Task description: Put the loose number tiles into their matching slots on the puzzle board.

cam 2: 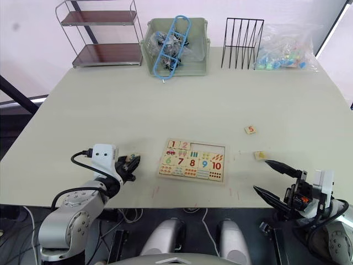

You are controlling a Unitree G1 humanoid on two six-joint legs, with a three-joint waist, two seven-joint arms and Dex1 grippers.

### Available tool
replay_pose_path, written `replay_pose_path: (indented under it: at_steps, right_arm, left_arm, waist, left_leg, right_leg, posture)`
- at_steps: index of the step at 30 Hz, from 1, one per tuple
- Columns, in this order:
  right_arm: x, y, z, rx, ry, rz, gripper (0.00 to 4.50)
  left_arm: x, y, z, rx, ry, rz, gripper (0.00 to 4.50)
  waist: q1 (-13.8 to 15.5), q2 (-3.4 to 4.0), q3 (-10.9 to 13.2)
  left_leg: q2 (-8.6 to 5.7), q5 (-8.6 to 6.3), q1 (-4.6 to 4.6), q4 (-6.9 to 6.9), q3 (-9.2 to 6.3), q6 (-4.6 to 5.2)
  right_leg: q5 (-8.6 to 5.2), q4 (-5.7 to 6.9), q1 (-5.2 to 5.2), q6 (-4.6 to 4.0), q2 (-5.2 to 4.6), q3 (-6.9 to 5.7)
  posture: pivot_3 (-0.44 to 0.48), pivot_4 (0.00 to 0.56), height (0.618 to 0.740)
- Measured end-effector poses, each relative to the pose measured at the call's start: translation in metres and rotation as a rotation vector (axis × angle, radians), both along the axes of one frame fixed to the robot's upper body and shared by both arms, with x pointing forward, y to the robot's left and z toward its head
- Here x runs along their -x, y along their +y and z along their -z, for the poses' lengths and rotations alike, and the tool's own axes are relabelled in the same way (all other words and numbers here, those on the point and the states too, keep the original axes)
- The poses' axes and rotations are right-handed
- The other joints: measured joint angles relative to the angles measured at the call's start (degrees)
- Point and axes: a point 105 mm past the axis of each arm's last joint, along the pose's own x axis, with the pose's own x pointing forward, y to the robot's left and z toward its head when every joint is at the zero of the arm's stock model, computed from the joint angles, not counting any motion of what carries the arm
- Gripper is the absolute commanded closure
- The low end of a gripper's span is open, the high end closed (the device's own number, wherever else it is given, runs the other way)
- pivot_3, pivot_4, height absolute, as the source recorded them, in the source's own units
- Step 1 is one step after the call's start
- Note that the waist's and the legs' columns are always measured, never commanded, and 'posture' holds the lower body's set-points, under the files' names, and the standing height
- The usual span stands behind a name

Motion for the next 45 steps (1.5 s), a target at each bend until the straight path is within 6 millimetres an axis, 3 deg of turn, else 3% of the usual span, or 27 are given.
replay_pose_path:
  at_steps: [11,12,17,20,31,37,41,45]
  right_arm:
    - [0.005,0.000,-0.008,0.100,-0.032,-0.174,0.00]
    - [0.005,0.000,-0.008,0.100,-0.032,-0.175,0.00]
    - [0.005,0.000,-0.008,0.101,-0.033,-0.186,0.00]
    - [0.005,0.000,-0.008,0.102,-0.032,-0.182,0.00]
    - [0.002,-0.002,-0.010,0.102,-0.041,-0.158,0.00]
    - [-0.003,-0.001,-0.014,0.096,-0.062,-0.143,0.00]
    - [-0.004,0.001,-0.013,0.076,-0.064,-0.131,0.00]
    - [-0.005,0.002,-0.012,0.060,-0.063,-0.115,0.00]
  left_arm:
    - [0.005,-0.008,-0.001,0.001,0.040,-0.081,3.01]
    - [0.005,-0.008,-0.001,0.003,0.040,-0.084,2.21]
    - [0.005,-0.010,-0.003,0.023,0.032,-0.093,0.03]
    - [0.005,-0.005,-0.008,0.021,0.009,-0.108,0.03]
    - [-0.002,0.004,-0.060,-0.081,-0.179,0.012,0.03]
    - [-0.014,0.009,-0.078,-0.167,-0.235,0.266,0.03]
    - [-0.027,0.027,-0.083,-0.128,-0.249,0.460,0.03]
    - [-0.027,0.045,-0.093,-0.195,-0.290,0.780,0.03]
  waist:
    - [0.0,-0.12,0.1]
    - [0.0,-0.12,0.1]
    - [0.0,-0.13,0.1]
    - [0.0,-0.15,0.1]
    - [0.0,-0.25,0.1]
    - [0.0,-0.26,0.1]
    - [0.0,-0.30,0.2]
    - [-0.1,-0.32,0.2]
  left_leg:
    - [-0.06,0.00,0.00,0.00,-0.05,0.00]
    - [-0.06,0.00,0.00,0.00,-0.05,0.00]
    - [-0.05,0.00,0.00,0.00,-0.06,0.00]
    - [-0.05,0.00,-0.01,0.00,-0.07,0.00]
    - [-0.03,0.00,-0.03,0.01,-0.07,-0.01]
    - [-0.03,0.01,-0.01,0.00,0.02,-0.01]
    - [-0.01,0.00,-0.07,-0.01,0.11,-0.01]
    - [0.03,0.00,-0.11,-0.04,0.27,-0.01]
  right_leg:
    - [-0.01,0.00,0.00,-0.02,0.05,-0.06]
    - [-0.01,0.00,0.00,-0.02,0.06,-0.06]
    - [-0.01,0.00,0.00,-0.02,0.06,-0.06]
    - [-0.01,0.00,0.00,-0.03,0.06,-0.07]
    - [-0.01,-0.01,0.00,-0.04,0.05,-0.07]
    - [-0.02,-0.01,0.00,-0.06,0.07,-0.14]
    - [-0.02,-0.08,-0.05,-0.06,0.05,-0.12]
    - [-0.02,-0.09,-0.11,-0.06,0.05,-0.12]
  posture:
    - [0.000,0.150,0.740]
    - [0.000,0.150,0.740]
    - [0.000,0.150,0.740]
    - [0.000,0.150,0.740]
    - [0.000,0.150,0.740]
    - [0.000,0.150,0.740]
    - [0.000,0.150,0.740]
    - [0.000,0.150,0.740]
